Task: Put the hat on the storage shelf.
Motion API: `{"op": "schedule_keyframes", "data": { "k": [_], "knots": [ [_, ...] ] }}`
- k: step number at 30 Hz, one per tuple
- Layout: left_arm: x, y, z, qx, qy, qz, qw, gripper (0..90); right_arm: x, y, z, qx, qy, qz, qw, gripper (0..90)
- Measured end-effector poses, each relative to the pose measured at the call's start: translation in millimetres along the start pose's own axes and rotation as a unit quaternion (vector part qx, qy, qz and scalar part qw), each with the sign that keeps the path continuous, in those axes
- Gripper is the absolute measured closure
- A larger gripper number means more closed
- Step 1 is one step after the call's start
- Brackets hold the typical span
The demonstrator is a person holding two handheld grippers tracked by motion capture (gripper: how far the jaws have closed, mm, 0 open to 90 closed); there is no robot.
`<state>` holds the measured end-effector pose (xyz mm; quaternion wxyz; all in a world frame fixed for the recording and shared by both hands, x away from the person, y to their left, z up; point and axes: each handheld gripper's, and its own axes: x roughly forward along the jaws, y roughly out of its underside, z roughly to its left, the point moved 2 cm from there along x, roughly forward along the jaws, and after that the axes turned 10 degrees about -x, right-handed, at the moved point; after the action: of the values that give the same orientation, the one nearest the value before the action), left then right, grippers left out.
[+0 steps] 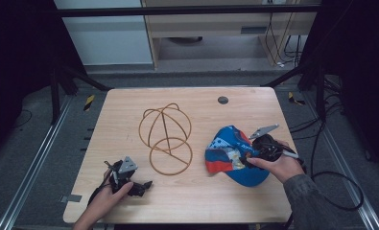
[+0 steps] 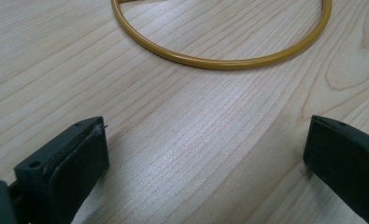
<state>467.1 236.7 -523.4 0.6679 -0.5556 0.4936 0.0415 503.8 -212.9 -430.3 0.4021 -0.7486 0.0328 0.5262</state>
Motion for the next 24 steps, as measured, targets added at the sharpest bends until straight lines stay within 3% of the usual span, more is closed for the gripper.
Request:
{"op": "schedule_keyframes", "data": {
  "k": [2, 9, 24],
  "knots": [
    [0.0, 0.0, 0.0, 0.0, 0.0, 0.0, 1.0, 0.0, 1.9, -4.2, -1.3, 0.002, -0.014, 0.004, 0.9999, 28.8],
    [0.0, 0.0, 0.0, 0.0, 0.0, 0.0, 1.0, 0.0, 3.0, -9.8, -4.1, 0.0, -0.027, 0.005, 0.9996, 32.5],
    [0.1, -0.1, 0.1, 0.0, 0.0, 0.0, 1.0, 0.0, 21.7, -26.3, -10.7, 0.003, -0.033, 0.017, 0.9993, 42.1]
  ]
}}
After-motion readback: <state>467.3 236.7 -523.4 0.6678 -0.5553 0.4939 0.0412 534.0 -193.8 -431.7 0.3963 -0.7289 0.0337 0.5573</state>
